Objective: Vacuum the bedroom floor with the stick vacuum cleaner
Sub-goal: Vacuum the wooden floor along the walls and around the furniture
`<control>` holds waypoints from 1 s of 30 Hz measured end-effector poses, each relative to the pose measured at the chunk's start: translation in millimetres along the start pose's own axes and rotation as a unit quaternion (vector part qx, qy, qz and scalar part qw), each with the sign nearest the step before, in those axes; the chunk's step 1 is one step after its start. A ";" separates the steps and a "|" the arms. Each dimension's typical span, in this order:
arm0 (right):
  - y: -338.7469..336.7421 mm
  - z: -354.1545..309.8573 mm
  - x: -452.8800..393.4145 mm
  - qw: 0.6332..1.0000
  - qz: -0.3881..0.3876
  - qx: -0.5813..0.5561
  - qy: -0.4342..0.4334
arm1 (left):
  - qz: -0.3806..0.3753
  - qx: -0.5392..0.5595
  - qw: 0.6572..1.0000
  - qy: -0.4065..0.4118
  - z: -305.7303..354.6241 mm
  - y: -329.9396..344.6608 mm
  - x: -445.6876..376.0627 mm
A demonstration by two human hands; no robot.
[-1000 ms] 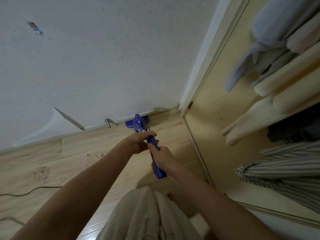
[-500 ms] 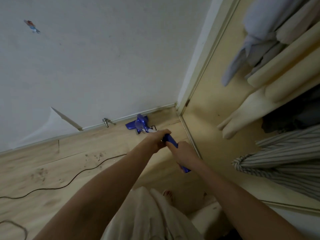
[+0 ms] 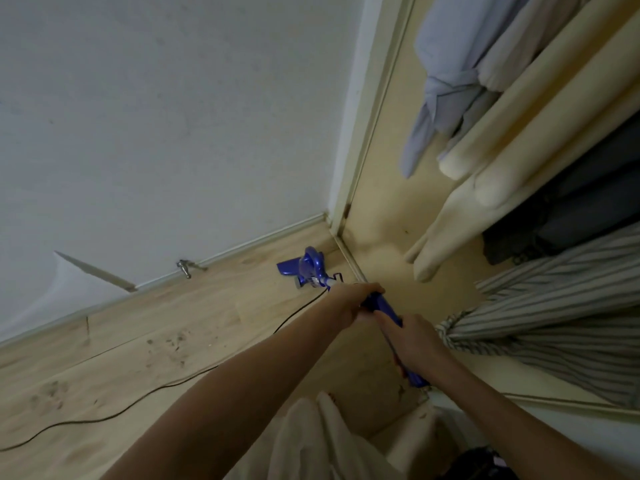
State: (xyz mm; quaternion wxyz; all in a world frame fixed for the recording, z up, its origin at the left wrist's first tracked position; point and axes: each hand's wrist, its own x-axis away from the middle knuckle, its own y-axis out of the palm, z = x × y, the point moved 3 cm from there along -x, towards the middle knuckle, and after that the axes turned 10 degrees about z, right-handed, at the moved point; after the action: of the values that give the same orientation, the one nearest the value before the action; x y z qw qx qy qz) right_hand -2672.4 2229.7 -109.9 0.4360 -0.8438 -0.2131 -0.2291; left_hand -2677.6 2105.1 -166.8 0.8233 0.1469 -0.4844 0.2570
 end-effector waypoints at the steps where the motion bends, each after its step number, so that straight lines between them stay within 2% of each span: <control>1: 1.5 -1.1 -5.3 1.000 0.004 -0.002 -0.001 | -0.002 -0.005 1.000 -0.003 3.2 0.7 -3.6; 6: 17.0 -16.8 -29.4 1.000 -0.015 -0.005 -0.023 | 0.021 0.053 0.998 -0.012 18.2 -5.3 -25.2; 9: -1.4 -29.7 -38.6 0.999 -0.017 0.000 -0.034 | 0.019 0.087 0.996 0.005 31.6 0.9 -27.2; 14: -34.0 -23.1 -35.4 0.999 -0.007 0.039 -0.033 | -0.010 0.072 0.997 -0.016 33.4 26.5 -18.2; 22: -19.8 -55.7 -63.6 1.000 -0.012 -0.001 -0.023 | 0.030 0.066 0.997 -0.013 69.4 9.6 -32.8; 25: -13.3 -68.6 -79.6 1.000 -0.014 0.025 -0.013 | 0.031 0.086 0.996 -0.020 82.3 -0.1 -45.8; 30: -42.3 -98.1 -98.4 0.994 0.003 0.107 -0.021 | -0.002 0.150 0.988 -0.032 111.5 7.8 -53.6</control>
State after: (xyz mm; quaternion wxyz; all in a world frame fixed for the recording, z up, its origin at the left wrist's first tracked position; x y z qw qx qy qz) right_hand -2794.9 2154.6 -88.7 0.5201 -0.7976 -0.2428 -0.1856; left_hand -2783.9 2041.8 -159.3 0.7765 0.2778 -0.4663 0.3200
